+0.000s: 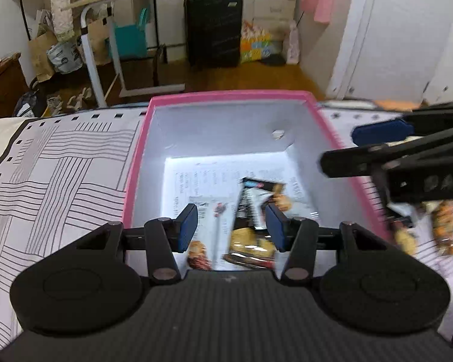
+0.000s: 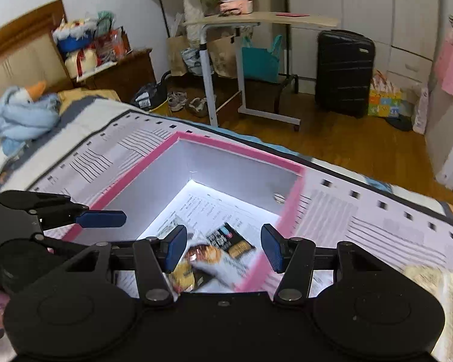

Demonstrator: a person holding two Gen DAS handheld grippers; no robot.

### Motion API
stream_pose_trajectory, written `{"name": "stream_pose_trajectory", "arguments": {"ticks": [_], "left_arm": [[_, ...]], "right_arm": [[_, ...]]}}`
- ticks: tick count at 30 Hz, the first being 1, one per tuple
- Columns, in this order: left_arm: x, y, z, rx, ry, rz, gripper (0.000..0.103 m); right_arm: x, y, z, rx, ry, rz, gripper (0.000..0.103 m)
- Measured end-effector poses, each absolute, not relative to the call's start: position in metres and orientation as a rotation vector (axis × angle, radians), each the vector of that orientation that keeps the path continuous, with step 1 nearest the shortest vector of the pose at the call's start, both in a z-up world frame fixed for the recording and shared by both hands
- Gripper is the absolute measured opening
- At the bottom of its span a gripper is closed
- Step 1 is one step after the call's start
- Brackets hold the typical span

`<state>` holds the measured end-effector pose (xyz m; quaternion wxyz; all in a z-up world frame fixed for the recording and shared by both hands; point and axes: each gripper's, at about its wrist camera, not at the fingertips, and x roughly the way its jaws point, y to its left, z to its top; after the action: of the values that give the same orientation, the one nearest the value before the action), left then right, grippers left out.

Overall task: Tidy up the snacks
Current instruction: 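Lower the left tool onto another black NB cracker pack and grasp it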

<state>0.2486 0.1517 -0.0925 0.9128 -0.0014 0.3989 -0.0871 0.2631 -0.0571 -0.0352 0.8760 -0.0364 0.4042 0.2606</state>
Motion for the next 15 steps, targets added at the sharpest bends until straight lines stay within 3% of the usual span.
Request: {"name": "stream_pose_trajectory", "arguments": {"ticks": [7, 15], "left_arm": [[0.203, 0.114, -0.050, -0.005, 0.744, -0.299, 0.047], [0.168, 0.054, -0.019, -0.049, 0.782, -0.525, 0.046]], "right_arm": [[0.228, -0.127, -0.001, -0.005, 0.891, 0.500, 0.060], [0.207, -0.171, -0.011, 0.050, 0.951, 0.467, 0.060]]}}
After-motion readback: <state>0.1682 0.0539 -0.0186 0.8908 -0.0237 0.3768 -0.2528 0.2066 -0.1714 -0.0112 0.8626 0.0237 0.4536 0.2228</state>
